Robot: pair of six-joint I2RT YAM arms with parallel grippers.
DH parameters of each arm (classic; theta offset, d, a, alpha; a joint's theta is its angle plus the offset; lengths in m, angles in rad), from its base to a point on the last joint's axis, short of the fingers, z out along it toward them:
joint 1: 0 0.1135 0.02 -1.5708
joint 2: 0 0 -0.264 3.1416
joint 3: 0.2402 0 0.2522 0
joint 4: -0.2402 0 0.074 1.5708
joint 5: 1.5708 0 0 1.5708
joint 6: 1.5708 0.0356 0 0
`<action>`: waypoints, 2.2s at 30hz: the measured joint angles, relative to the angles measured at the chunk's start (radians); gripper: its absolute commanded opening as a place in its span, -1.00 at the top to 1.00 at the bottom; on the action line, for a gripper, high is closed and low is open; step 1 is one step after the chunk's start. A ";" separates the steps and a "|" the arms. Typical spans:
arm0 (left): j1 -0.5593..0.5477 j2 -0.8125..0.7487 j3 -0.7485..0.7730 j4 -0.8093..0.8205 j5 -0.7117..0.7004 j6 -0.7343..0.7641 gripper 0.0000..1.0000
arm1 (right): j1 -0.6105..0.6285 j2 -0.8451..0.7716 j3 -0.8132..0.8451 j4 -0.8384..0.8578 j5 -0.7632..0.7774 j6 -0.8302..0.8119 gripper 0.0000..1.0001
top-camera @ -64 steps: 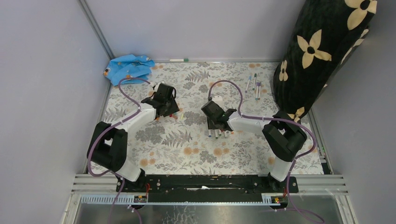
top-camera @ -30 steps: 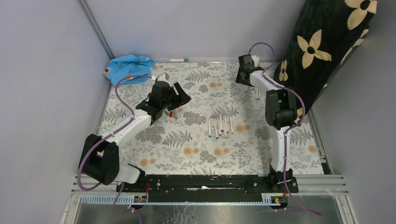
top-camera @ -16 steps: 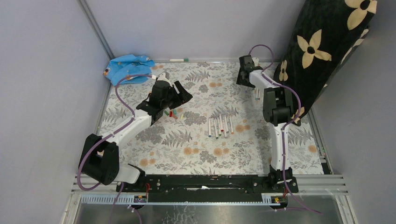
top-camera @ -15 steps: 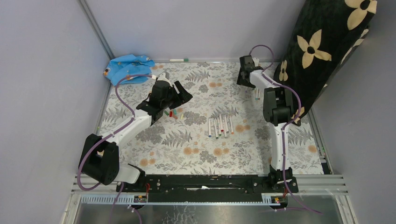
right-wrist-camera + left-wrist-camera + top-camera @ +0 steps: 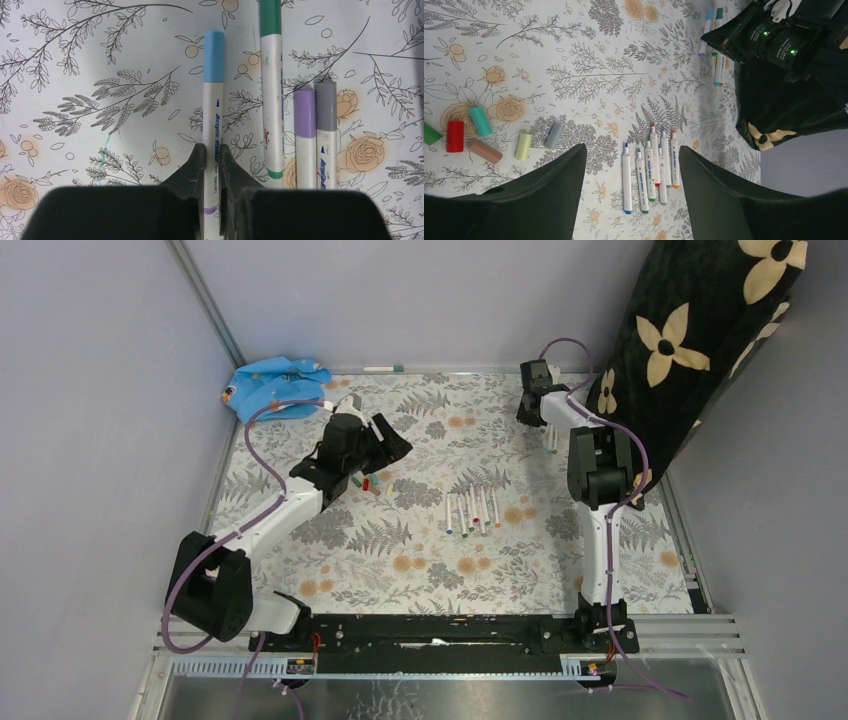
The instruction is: Open the pen caps
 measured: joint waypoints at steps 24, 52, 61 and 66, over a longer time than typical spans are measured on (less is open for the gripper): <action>0.000 -0.066 0.027 -0.074 0.036 0.004 -0.51 | 0.370 -0.632 -0.534 0.011 -0.152 -0.052 1.00; 0.000 -0.030 0.003 0.000 0.214 -0.163 -0.51 | 0.739 -0.802 -0.590 0.019 -0.228 0.045 1.00; 0.000 -0.030 -0.005 0.000 0.228 -0.200 -0.24 | 0.755 -0.801 -0.573 0.020 -0.225 0.046 1.00; 0.000 -0.031 -0.005 -0.002 0.235 -0.221 -0.04 | 0.755 -0.798 -0.573 0.026 -0.225 0.047 1.00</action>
